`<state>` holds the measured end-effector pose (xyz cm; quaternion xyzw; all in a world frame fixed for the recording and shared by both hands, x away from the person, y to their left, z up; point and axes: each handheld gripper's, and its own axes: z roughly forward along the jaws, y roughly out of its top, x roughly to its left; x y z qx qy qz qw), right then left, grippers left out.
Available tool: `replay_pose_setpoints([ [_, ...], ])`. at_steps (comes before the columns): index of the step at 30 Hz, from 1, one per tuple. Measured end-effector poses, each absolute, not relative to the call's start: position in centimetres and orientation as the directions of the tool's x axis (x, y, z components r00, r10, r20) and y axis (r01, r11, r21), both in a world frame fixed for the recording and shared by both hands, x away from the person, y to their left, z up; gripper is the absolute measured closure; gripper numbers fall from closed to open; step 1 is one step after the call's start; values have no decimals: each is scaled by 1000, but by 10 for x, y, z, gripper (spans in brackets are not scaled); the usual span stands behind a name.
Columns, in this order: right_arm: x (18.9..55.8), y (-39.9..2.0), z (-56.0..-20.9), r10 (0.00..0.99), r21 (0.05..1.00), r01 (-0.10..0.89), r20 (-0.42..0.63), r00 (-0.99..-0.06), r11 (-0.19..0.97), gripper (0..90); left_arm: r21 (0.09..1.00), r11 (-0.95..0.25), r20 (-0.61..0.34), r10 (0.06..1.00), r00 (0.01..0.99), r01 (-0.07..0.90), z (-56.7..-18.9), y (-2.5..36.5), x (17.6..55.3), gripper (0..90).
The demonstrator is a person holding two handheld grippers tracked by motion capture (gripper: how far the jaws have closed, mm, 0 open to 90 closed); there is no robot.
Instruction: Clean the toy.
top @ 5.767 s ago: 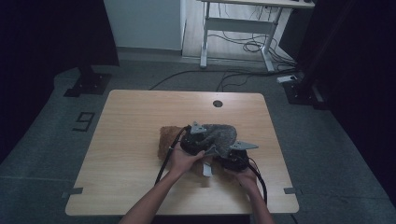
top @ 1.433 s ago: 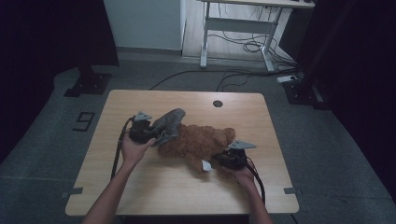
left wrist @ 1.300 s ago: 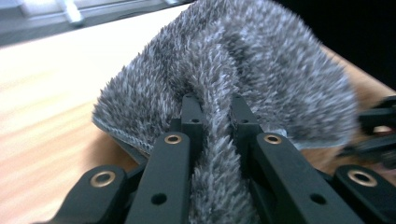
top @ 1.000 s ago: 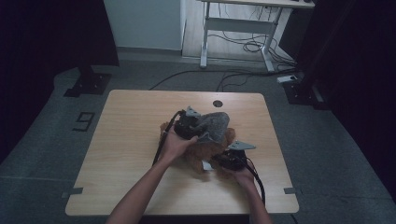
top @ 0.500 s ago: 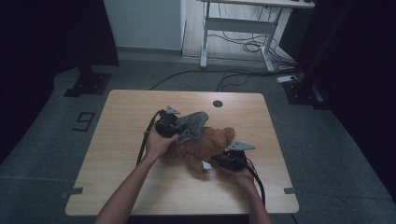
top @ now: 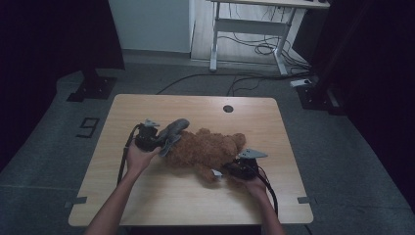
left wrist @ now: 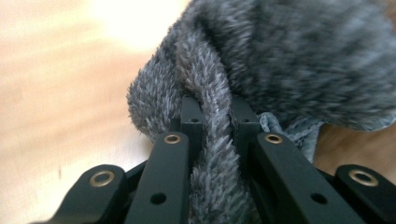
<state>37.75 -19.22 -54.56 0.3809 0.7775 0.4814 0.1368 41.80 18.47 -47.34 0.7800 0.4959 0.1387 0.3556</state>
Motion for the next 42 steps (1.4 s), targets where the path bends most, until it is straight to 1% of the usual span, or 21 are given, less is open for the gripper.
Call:
replay_pose_setpoints([
  [2, 378, -192, -546, 724, 853, 460, 154, -672, 246, 606, 689, -234, -184, 859, 479, 686, -489, 190, 414, 798],
  [3, 378, -192, -546, 725, 852, 462, 154, -671, 246, 606, 686, -235, -192, 855, 483, 688, -496, 190, 413, 799],
  [8, 378, -192, -546, 728, 851, 468, 161, -667, 240, 606, 641, -291, -145, 863, 484, 710, -509, 189, 411, 798],
  [11, 378, -193, -546, 728, 851, 468, 163, -666, 238, 607, 667, -233, -176, 874, 454, 707, -496, 198, 414, 797],
  [14, 379, -193, -546, 725, 850, 470, 167, -669, 237, 607, 719, -218, -167, 868, 468, 660, -465, 198, 418, 797],
  [17, 381, -193, -546, 731, 850, 470, 163, -662, 236, 607, 755, -252, -127, 850, 512, 605, -435, 180, 423, 796],
  [19, 382, -191, -545, 745, 850, 474, 159, -648, 230, 609, 769, -275, -97, 842, 530, 577, -421, 161, 428, 795],
  [21, 384, -189, -545, 751, 851, 471, 150, -643, 233, 609, 775, -290, -98, 823, 559, 562, -413, 141, 433, 794],
  [23, 385, -187, -545, 758, 853, 468, 144, -637, 232, 610, 765, -312, -95, 811, 578, 564, -414, 122, 438, 794],
  [25, 385, -187, -545, 761, 853, 467, 140, -633, 231, 610, 735, -335, -104, 804, 586, 590, -423, 108, 444, 791],
  [28, 383, -187, -545, 762, 854, 466, 138, -633, 233, 600, 726, -316, -134, 806, 576, 611, -438, 104, 446, 786],
  [31, 381, -188, -545, 754, 854, 463, 139, -642, 236, 565, 732, -281, -180, 800, 573, 621, -446, 112, 443, 790],
  [33, 381, -190, -544, 750, 849, 479, 162, -641, 226, 519, 735, -280, -185, 794, 580, 618, -449, 116, 437, 795],
  [35, 378, -193, -542, 753, 838, 502, 186, -631, 213, 478, 741, -289, -176, 787, 591, 606, -454, 117, 430, 797],
  [37, 373, -195, -539, 768, 829, 519, 191, -611, 207, 420, 752, -317, -136, 783, 607, 577, -459, 117, 420, 797],
  [40, 366, -203, -532, 773, 838, 517, 209, -600, 175, 375, 771, -310, -133, 776, 616, 557, -463, 121, 409, 798],
  [42, 364, -210, -525, 769, 843, 521, 245, -590, 132, 373, 782, -300, -139, 771, 621, 547, -467, 123, 403, 799],
])
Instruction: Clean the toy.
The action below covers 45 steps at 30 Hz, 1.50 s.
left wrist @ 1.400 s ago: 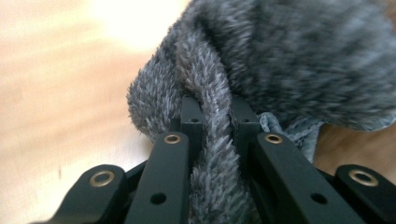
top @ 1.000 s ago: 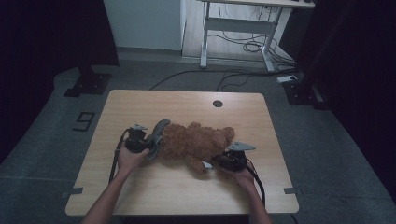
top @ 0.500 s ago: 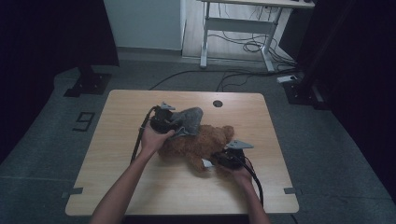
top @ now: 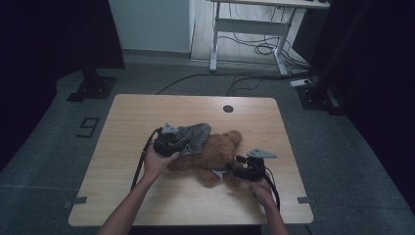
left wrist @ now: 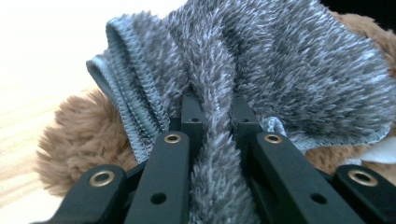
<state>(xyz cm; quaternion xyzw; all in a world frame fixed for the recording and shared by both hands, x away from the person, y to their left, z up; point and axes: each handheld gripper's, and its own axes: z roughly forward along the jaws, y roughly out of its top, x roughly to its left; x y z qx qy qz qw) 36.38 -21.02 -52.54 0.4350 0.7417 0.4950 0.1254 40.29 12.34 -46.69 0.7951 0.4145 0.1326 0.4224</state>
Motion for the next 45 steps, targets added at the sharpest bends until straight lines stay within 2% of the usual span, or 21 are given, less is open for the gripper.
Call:
replay_pose_setpoints([
  [7, 360, -211, -485, 779, 882, 465, 245, -578, 68, 254, 807, -300, -111, 769, 630, 509, -474, 123, 386, 801],
  [13, 390, -201, -481, 765, 854, 518, 305, -568, 44, 189, 811, -273, -145, 762, 631, 516, -476, 127, 382, 801],
  [17, 401, -201, -471, 772, 858, 513, 331, -543, -7, 194, 813, -262, -163, 754, 636, 519, -478, 129, 380, 801],
  [21, 407, -196, -466, 772, 840, 541, 316, -551, 42, 172, 815, -253, -174, 751, 637, 521, -478, 130, 378, 801],
  [25, 403, -183, -479, 775, 810, 573, 282, -566, 124, 114, 822, -242, -177, 751, 636, 515, -481, 131, 373, 800],
  [28, 402, -180, -491, 752, 786, 603, 317, -579, 133, 108, 825, -233, -185, 749, 637, 514, -484, 132, 369, 800],
  [33, 398, -173, -512, 714, 731, 658, 363, -600, 181, 211, 824, -206, -233, 725, 648, 527, -488, 136, 360, 799],
  [37, 387, -177, -519, 696, 759, 633, 371, -615, 154, 326, 833, -200, -231, 722, 652, 516, -491, 137, 353, 799],
  [41, 382, -176, -517, 704, 786, 603, 350, -618, 139, 502, 840, -199, -213, 734, 645, 505, -490, 135, 353, 798],
  [45, 384, -173, -509, 719, 814, 561, 301, -627, 148, 594, 845, -194, -200, 750, 631, 499, -484, 133, 361, 797],
])
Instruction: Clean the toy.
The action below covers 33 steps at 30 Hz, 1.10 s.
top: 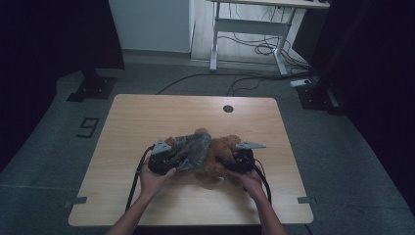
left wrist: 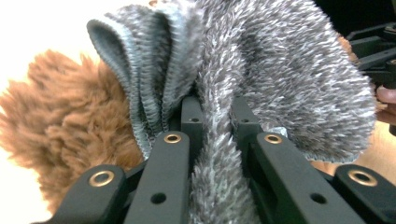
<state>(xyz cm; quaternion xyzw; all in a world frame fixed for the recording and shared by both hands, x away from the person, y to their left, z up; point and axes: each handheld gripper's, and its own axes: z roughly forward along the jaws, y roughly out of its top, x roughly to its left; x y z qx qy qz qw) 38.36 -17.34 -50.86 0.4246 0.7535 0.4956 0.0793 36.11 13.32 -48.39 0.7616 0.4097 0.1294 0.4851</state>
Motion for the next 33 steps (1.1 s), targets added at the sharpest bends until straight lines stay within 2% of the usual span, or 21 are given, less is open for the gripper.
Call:
replay_pose_setpoints([
  [5, 397, -171, -498, 751, 849, 520, 279, -598, 98, 633, 854, -210, -150, 776, 612, 476, -471, 129, 378, 795],
  [11, 420, -166, -493, 806, 899, 427, 180, -564, 98, 636, 846, -159, -197, 794, 575, 509, -470, 128, 407, 791],
  [14, 426, -169, -501, 809, 901, 420, 170, -563, 104, 633, 843, -149, -212, 791, 575, 516, -476, 125, 409, 791],
  [22, 406, -182, -517, 761, 907, 404, 179, -624, 118, 616, 847, -169, -208, 768, 606, 504, -485, 123, 386, 793],
  [27, 389, -188, -525, 725, 902, 414, 202, -658, 124, 621, 853, -191, -192, 750, 632, 486, -468, 118, 372, 793],
  [33, 375, -188, -530, 719, 911, 392, 186, -670, 129, 622, 870, -214, -180, 700, 691, 443, -437, 72, 377, 792],
])
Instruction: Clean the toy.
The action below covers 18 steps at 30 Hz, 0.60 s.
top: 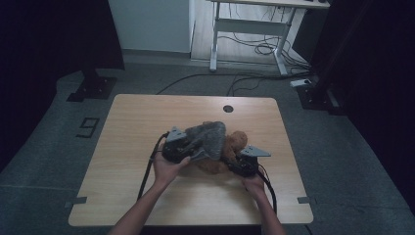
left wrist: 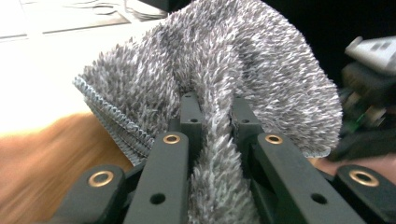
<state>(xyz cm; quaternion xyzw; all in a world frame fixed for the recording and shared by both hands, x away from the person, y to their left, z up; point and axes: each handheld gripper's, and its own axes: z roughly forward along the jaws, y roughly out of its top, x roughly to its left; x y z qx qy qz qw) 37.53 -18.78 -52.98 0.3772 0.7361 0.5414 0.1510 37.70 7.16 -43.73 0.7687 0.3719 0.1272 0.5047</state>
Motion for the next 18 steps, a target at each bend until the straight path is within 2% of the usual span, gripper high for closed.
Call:
replay_pose_setpoints([
  [4, 371, -186, -531, 728, 919, 366, 152, -669, 144, 622, 844, -276, -169, 676, 717, 459, -434, 22, 388, 788],
  [8, 368, -186, -530, 732, 920, 354, 125, -670, 167, 620, 808, -351, -113, 696, 709, 473, -454, -9, 397, 789],
  [11, 368, -190, -533, 730, 917, 365, 138, -670, 161, 620, 814, -330, -138, 690, 711, 478, -459, -3, 396, 793],
  [18, 368, -189, -533, 730, 919, 354, 122, -672, 172, 619, 811, -353, -77, 726, 683, 466, -454, 27, 391, 796],
])
